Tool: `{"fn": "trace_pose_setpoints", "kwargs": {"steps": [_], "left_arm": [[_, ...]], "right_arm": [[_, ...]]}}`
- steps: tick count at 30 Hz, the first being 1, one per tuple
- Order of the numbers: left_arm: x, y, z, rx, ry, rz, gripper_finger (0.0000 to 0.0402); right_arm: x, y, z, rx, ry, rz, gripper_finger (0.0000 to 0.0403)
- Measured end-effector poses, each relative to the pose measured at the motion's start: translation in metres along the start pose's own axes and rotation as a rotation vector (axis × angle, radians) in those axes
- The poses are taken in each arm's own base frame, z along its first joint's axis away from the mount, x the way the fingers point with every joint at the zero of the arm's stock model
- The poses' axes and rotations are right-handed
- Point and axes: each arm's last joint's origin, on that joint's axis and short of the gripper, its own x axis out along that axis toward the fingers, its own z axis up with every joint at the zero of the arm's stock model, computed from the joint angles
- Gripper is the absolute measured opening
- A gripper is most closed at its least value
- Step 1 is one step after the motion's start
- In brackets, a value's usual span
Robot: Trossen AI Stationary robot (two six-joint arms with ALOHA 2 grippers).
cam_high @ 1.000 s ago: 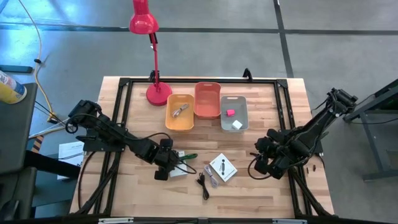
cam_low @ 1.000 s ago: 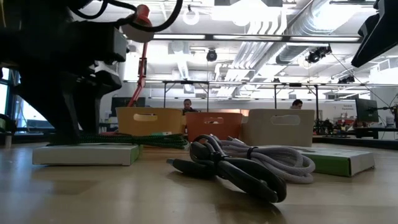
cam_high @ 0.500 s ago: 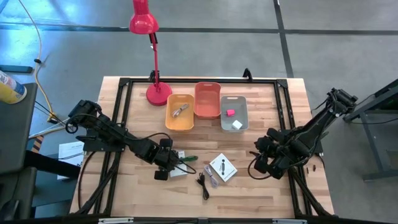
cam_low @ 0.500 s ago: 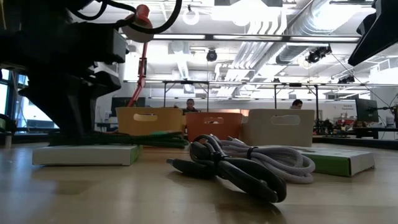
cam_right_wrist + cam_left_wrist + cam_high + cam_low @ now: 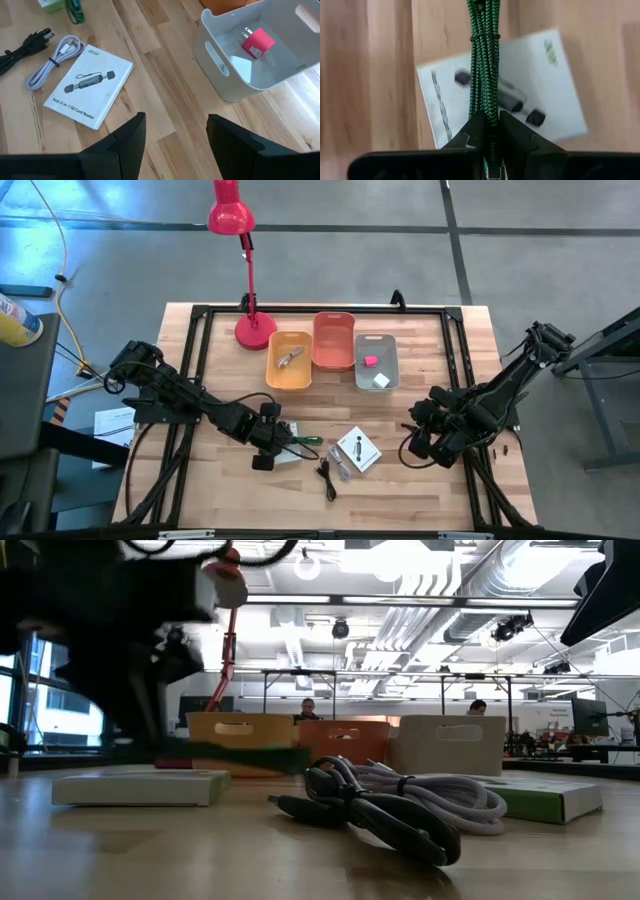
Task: Pick and place items into bin
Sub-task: Put the green charger cable into the yellow bin
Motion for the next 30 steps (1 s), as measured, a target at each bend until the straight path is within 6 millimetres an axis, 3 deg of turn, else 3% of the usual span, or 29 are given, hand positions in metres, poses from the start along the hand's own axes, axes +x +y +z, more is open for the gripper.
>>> {"fn": "trace_pose_setpoints", "kwargs": {"steps": [7,14,23,30], "left_arm": [[-0.016,0.003,0.026,0.051,-0.076,0.048,0.0018],[-0.039,0.024,0.058,0.107,-0.099,0.132,0.0006],[-0.072,0.084,0.076,0.073,0.072,0.351,0.0003],[-0.078,0.138,0.075,-0.065,0.142,0.416,0.0001]], "right_arm": [[0.0,0.0,0.0,0.0,0.0,0.0,0.0199],[0.0,0.0,0.0,0.002,0.0,0.001,0.0199],[0.0,0.0,0.0,0.024,0.0,0.001,0.0199],[0.0,0.0,0.0,0.021,-0.005,-0.002,0.0199]]}}
